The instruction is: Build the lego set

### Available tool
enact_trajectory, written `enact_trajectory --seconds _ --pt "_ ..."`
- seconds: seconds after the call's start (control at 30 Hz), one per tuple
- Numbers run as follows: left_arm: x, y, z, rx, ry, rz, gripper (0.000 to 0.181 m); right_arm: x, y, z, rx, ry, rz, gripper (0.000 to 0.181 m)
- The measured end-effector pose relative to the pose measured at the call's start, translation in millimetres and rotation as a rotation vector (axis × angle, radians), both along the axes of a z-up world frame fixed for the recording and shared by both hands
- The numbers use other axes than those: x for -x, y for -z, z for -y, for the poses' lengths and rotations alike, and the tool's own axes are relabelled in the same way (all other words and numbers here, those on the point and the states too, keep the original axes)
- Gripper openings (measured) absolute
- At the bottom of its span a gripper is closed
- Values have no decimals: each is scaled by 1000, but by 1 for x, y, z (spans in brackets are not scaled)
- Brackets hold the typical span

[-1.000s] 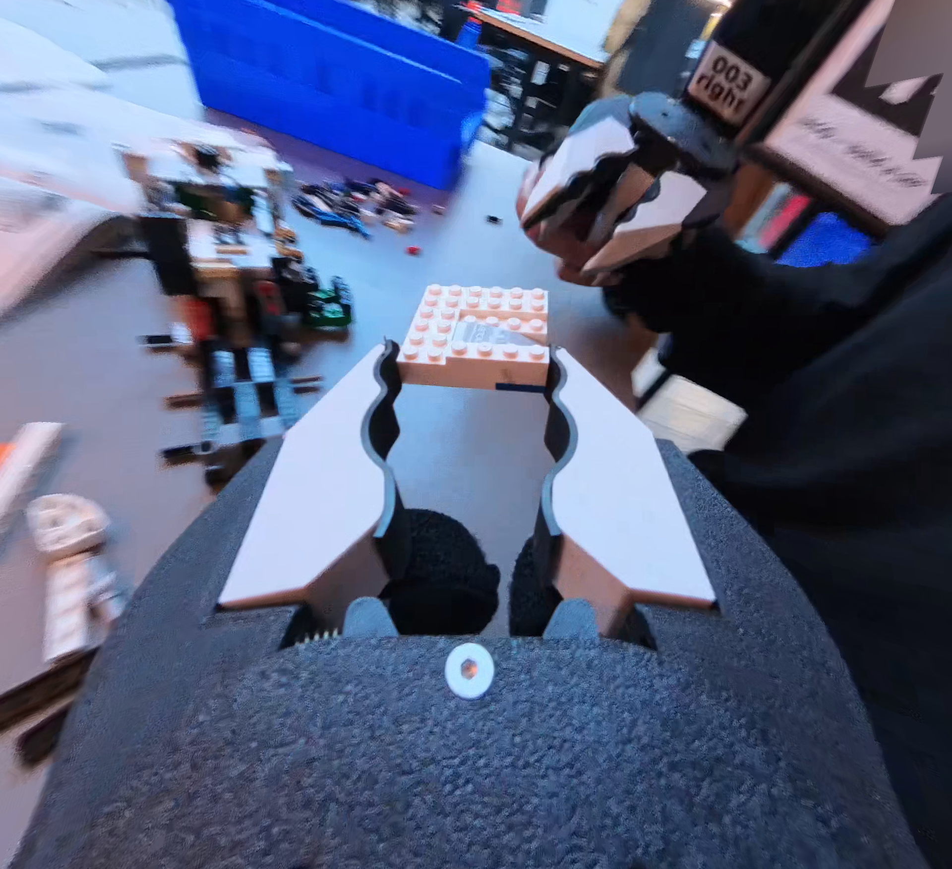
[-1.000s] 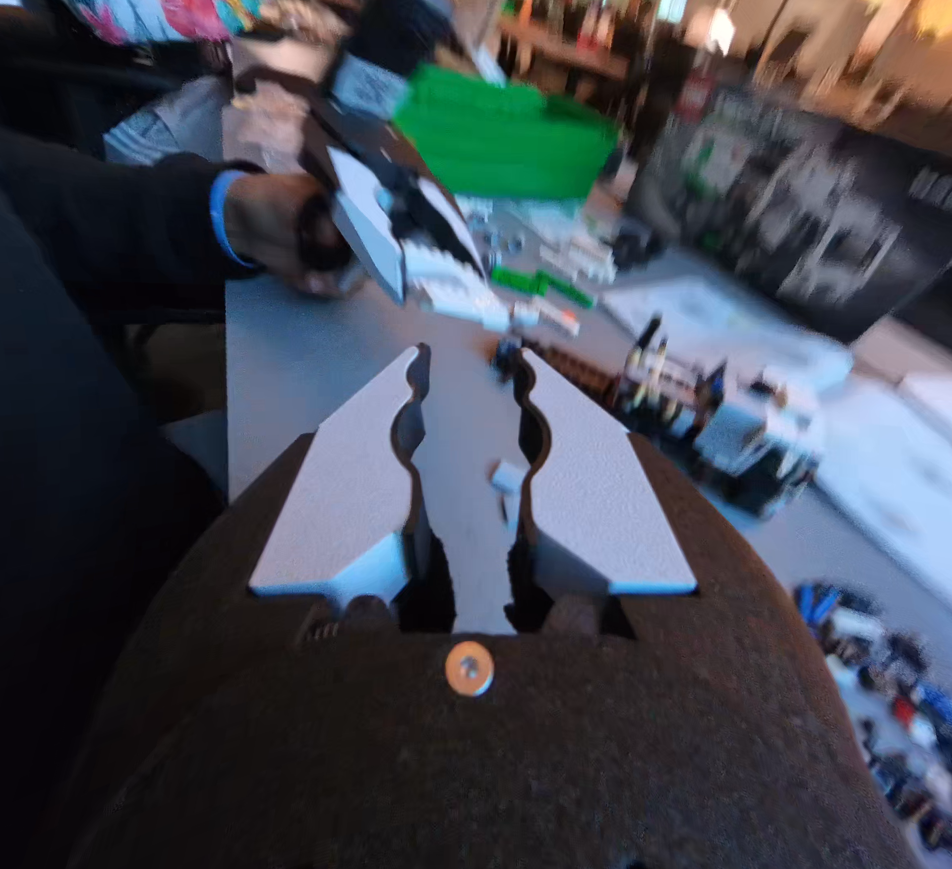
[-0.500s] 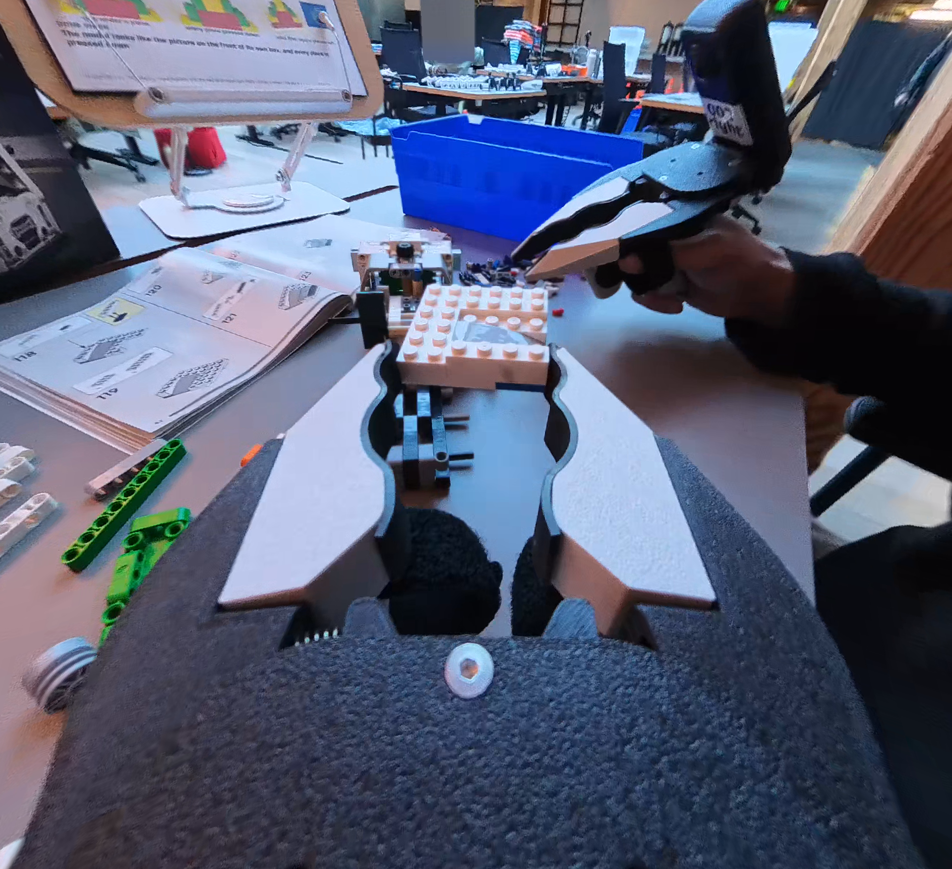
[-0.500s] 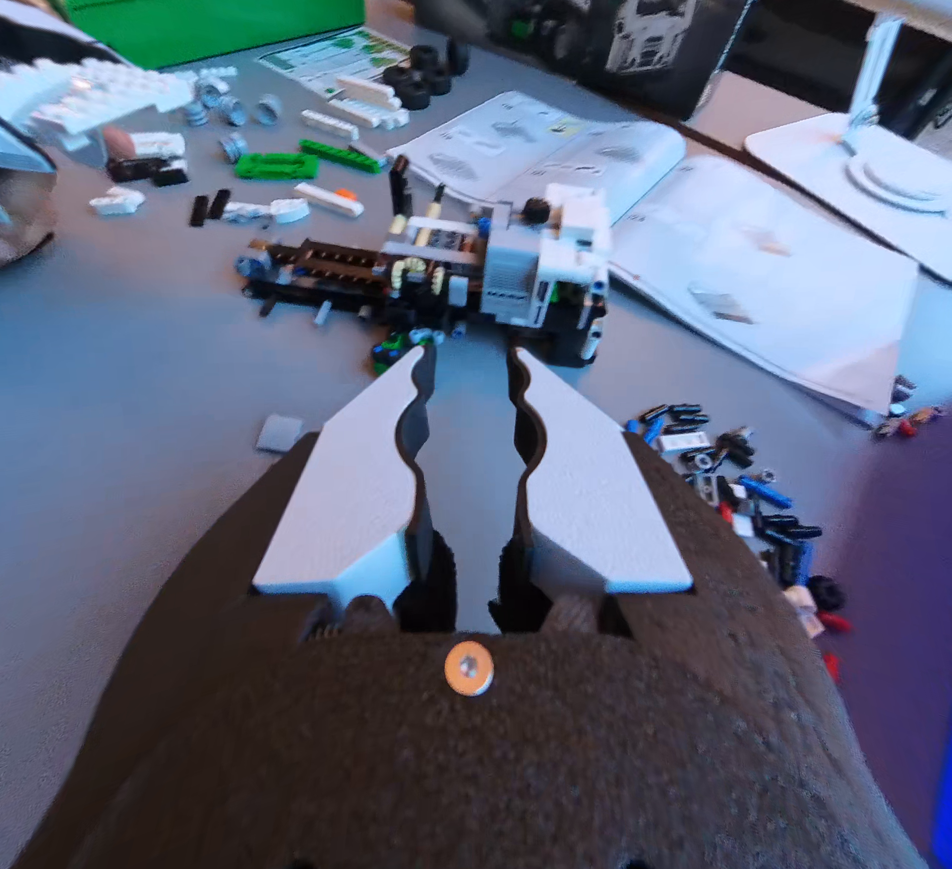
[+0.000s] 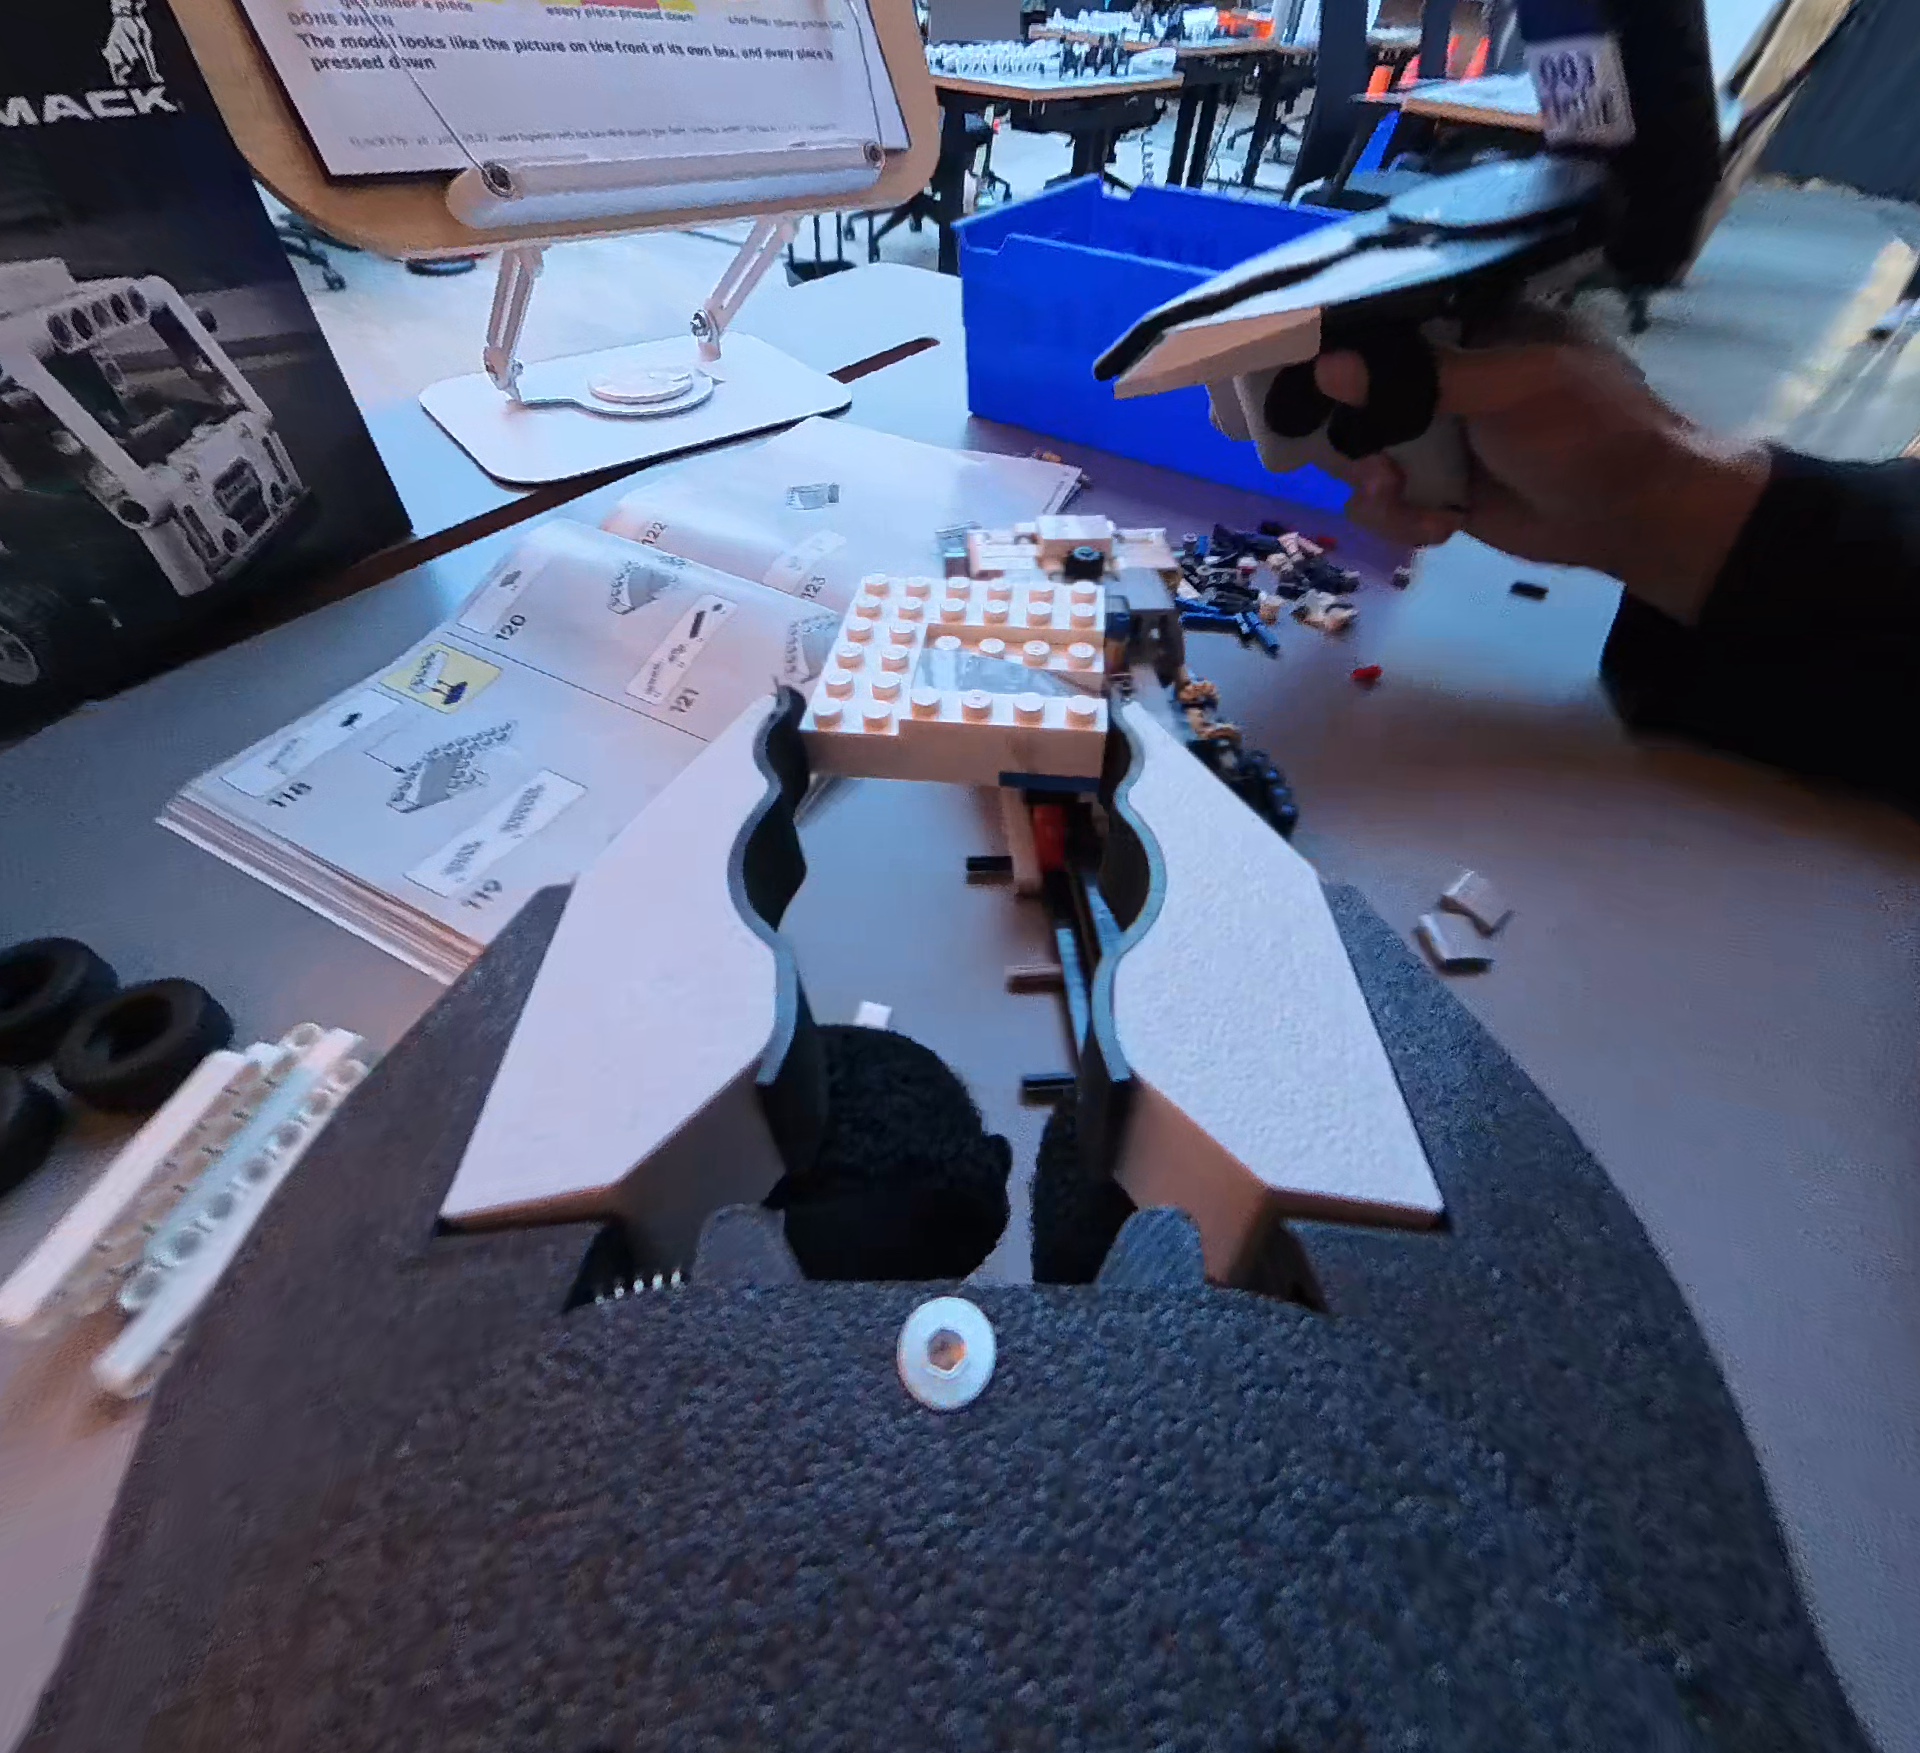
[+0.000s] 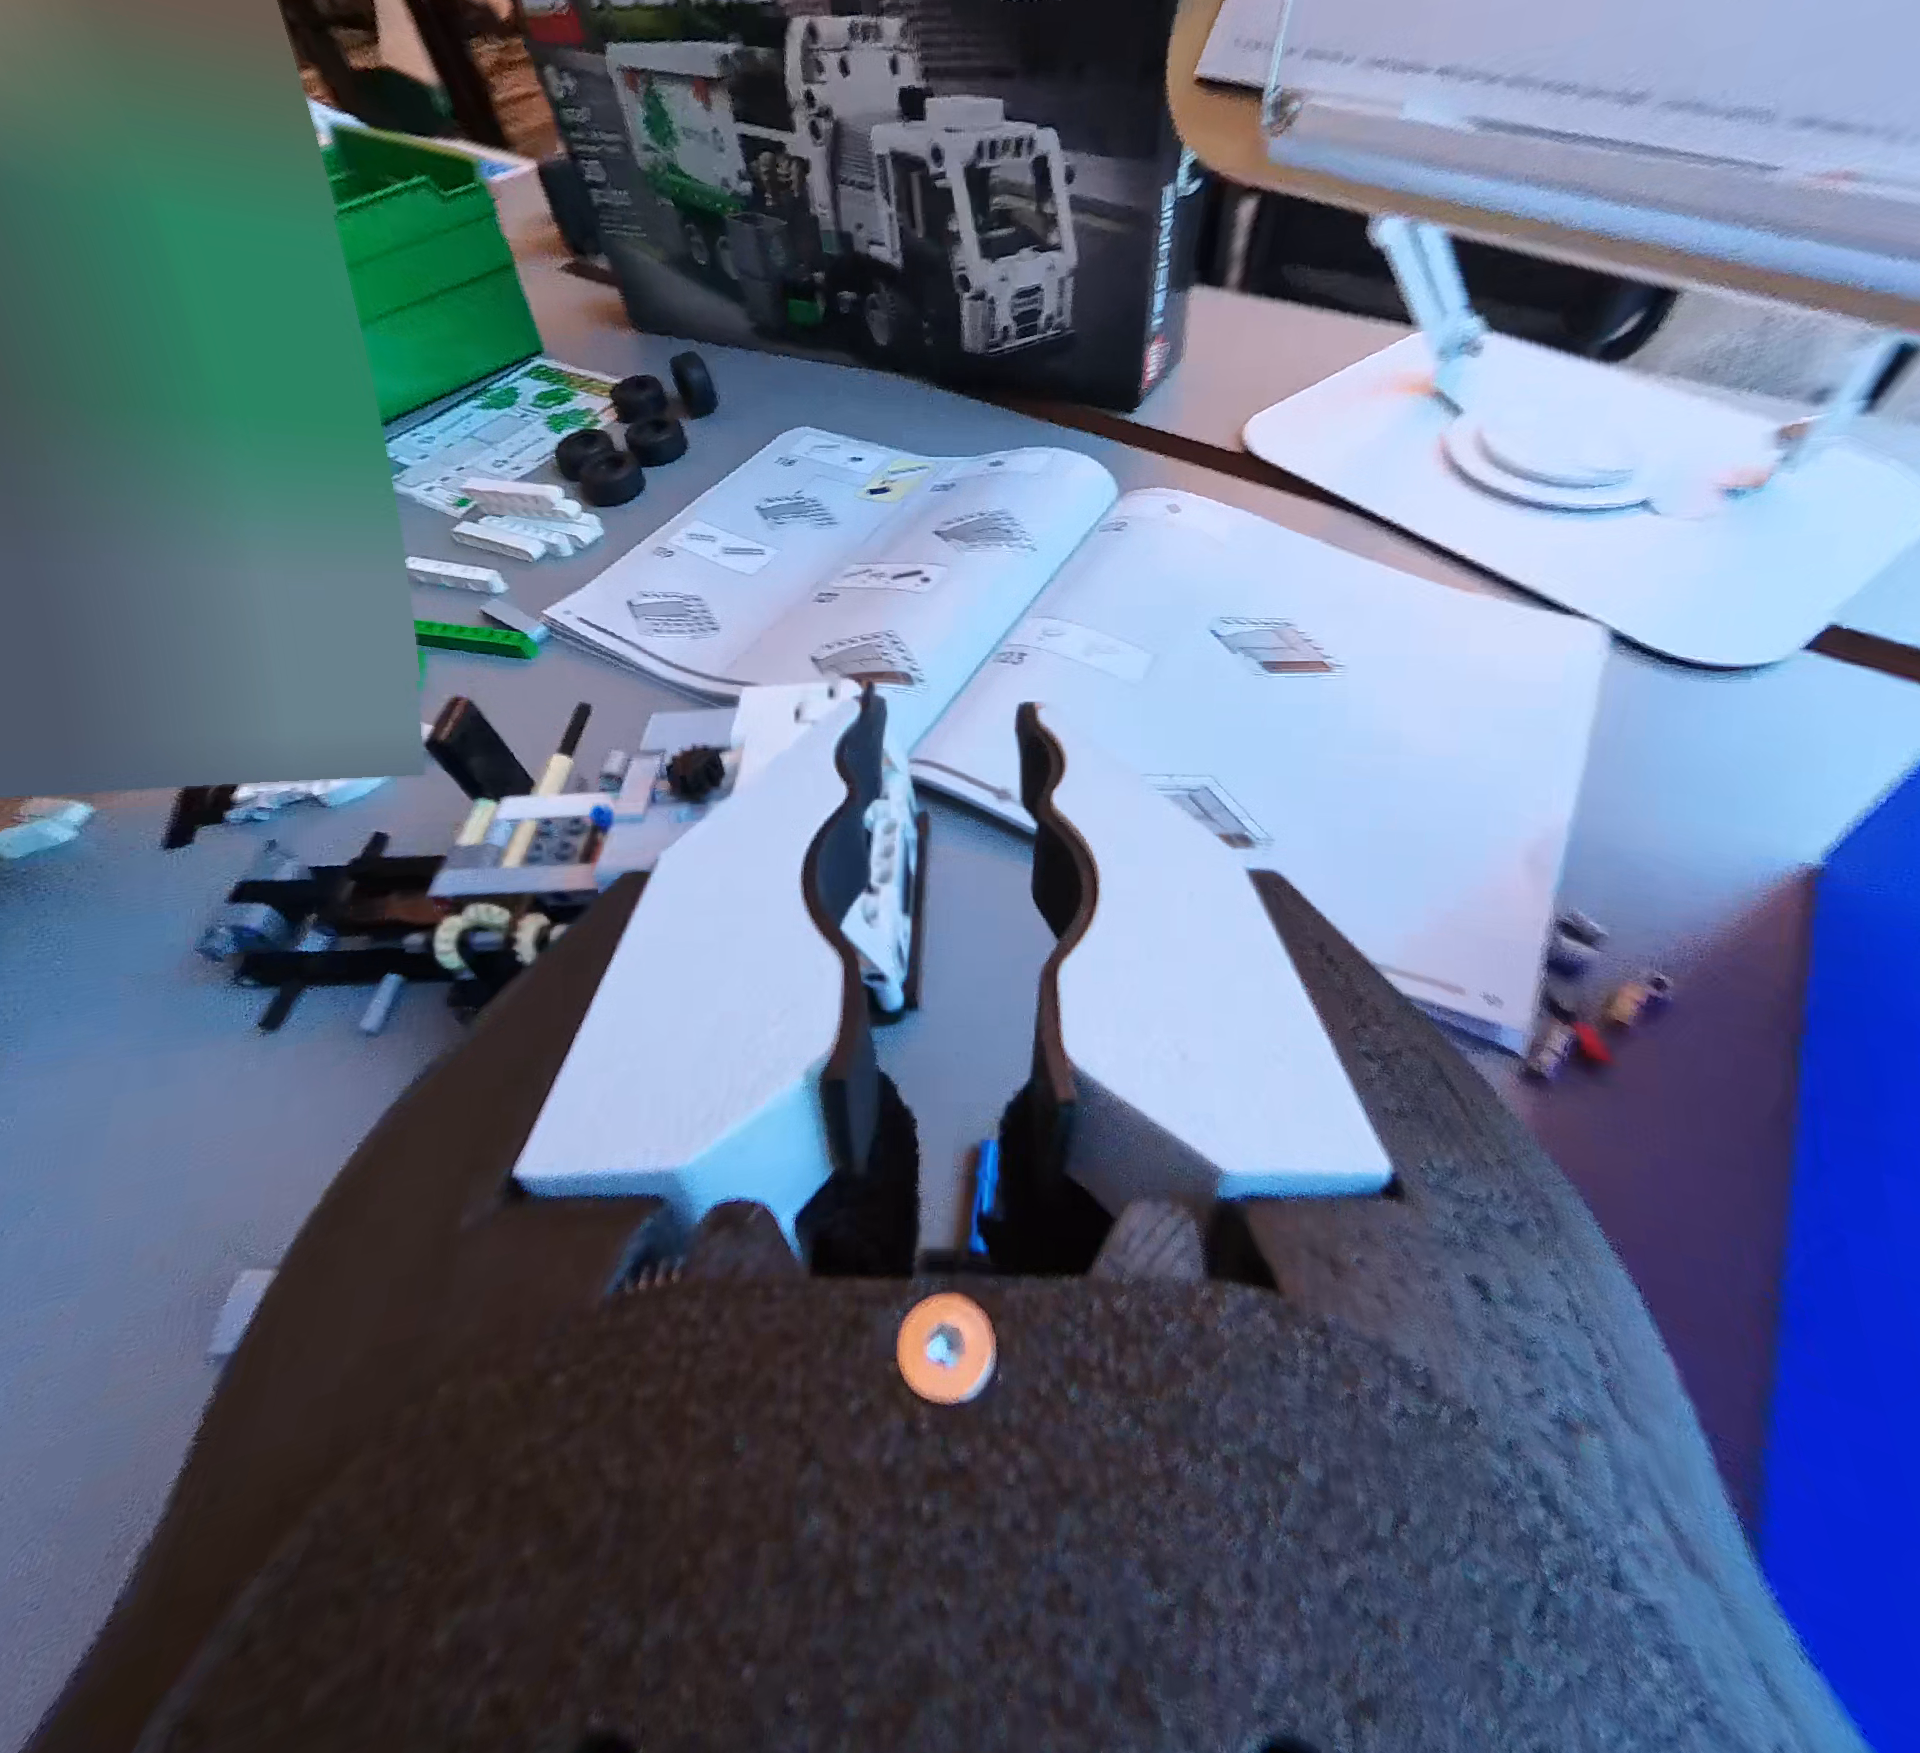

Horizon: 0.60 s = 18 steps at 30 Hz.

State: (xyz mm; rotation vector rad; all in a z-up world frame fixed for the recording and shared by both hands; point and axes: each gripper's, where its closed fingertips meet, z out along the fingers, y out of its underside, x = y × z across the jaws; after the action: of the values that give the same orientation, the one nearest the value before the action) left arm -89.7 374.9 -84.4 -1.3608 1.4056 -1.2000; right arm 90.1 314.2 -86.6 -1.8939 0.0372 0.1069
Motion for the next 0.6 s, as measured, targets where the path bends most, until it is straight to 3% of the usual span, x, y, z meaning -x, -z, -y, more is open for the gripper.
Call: enact_trajectory --seconds 0.13,0.47,0.53,0.6 --pt "-8 -1 -6 -19 5 13 54 9 9 -22 100 -122 -39 27" --pt "-11 7 6 -43 49 -15 54 9 3 -25 76 -135 -25 27" --pt "-9 3 11 -62 61 -4 54 27 -10 -17 39 -245 -19 27" --pt "-4 -4 18 -57 75 20 54 71 -18 11 52 -506 -38 24"
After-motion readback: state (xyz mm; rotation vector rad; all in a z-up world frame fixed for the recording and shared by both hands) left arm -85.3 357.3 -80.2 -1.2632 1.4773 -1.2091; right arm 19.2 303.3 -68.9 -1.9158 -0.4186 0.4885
